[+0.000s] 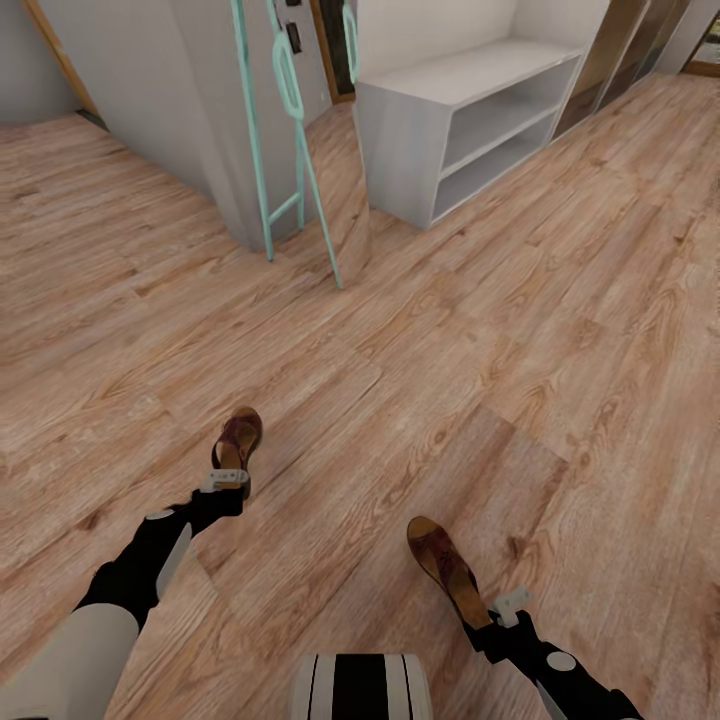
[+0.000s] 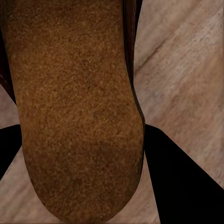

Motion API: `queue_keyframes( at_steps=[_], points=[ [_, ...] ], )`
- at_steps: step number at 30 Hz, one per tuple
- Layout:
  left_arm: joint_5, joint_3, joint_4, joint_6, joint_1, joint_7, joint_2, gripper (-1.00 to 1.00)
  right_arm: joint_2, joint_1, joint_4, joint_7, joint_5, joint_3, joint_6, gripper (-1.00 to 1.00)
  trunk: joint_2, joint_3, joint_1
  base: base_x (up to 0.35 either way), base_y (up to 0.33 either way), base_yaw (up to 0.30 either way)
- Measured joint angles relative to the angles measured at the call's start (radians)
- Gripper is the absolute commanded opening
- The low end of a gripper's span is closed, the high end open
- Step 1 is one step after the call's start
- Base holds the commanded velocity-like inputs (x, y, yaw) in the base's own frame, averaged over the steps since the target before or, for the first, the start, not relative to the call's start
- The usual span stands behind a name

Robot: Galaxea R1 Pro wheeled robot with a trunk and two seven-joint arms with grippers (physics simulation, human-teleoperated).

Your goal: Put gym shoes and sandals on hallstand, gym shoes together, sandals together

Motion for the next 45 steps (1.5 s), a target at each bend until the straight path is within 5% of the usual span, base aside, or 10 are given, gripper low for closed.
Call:
queue_keyframes(
  at_steps=[12,22,27,33,45],
  points=[
    [0.004,0.002,0.006,-0.016,0.003,0.004,0.053,-1.00,0.001,0.000,0.001,0.000,-0.001,0.001,-0.026,-1.00,0.003,0.046,-0.005,0.000,0.000,0.000],
    [0.005,0.003,0.018,-0.051,0.049,0.010,0.065,-1.00,0.000,0.000,0.001,0.000,-0.002,-0.001,-0.037,-1.00,0.005,0.085,-0.010,0.000,0.000,0.000],
    [0.003,0.006,0.020,-0.120,0.122,0.013,0.066,-1.00,-0.012,0.000,0.001,-0.021,-0.004,-0.014,-0.049,-1.00,0.006,0.104,-0.012,0.000,0.000,0.000],
    [0.004,0.070,0.034,-0.218,0.205,0.014,0.064,-1.00,-0.030,0.003,0.002,-0.073,-0.005,-0.075,-0.109,-1.00,0.008,0.131,-0.015,0.000,0.000,0.000],
    [0.005,0.169,0.258,-0.479,0.278,0.049,0.065,-1.00,-0.031,0.042,0.052,-0.086,-0.004,-0.093,-0.195,-1.00,0.037,0.192,-0.034,0.000,0.000,0.000]
  ],
)
